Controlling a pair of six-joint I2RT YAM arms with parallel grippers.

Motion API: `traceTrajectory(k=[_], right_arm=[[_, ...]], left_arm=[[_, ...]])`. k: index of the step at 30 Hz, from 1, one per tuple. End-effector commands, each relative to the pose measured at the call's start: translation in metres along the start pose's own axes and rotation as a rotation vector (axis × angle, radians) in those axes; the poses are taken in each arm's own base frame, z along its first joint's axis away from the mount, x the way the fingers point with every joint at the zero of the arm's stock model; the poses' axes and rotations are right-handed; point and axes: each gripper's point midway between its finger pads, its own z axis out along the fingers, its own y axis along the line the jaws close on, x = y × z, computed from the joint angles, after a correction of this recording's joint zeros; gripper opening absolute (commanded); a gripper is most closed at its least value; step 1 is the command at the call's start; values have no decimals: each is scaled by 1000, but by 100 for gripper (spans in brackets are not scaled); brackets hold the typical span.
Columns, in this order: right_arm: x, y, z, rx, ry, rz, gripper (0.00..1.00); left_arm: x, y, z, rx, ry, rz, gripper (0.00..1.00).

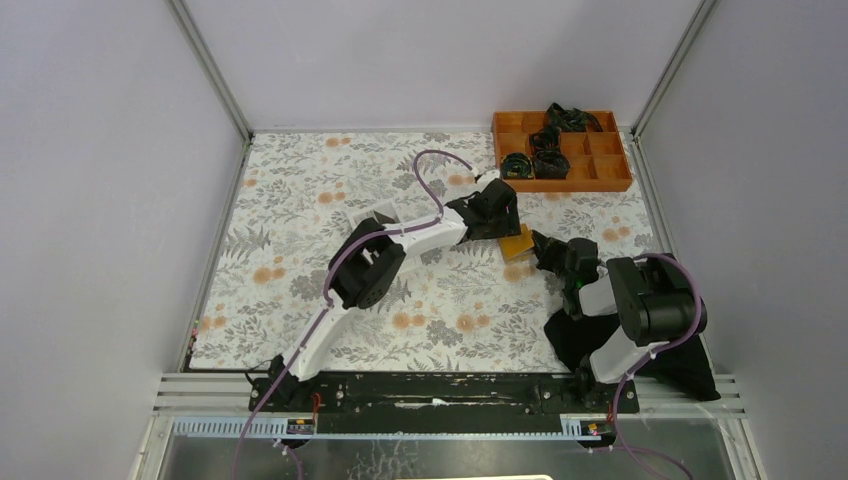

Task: Put the credit cards into the card holder
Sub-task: Close the card holder at the center of the board.

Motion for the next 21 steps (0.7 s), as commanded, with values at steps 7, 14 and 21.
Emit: traceTrajectory(k=[7, 14, 21], right_arm=[[-31, -10, 7, 16, -111, 410, 0], [-36, -2, 6, -21, -127, 447, 2], [-22, -1, 7, 22, -96, 355, 7]], left_arm=[[150, 86, -2, -265, 382, 148, 72], [165, 109, -7, -330, 422, 154, 72], [155, 109, -6, -349, 402, 159, 72]])
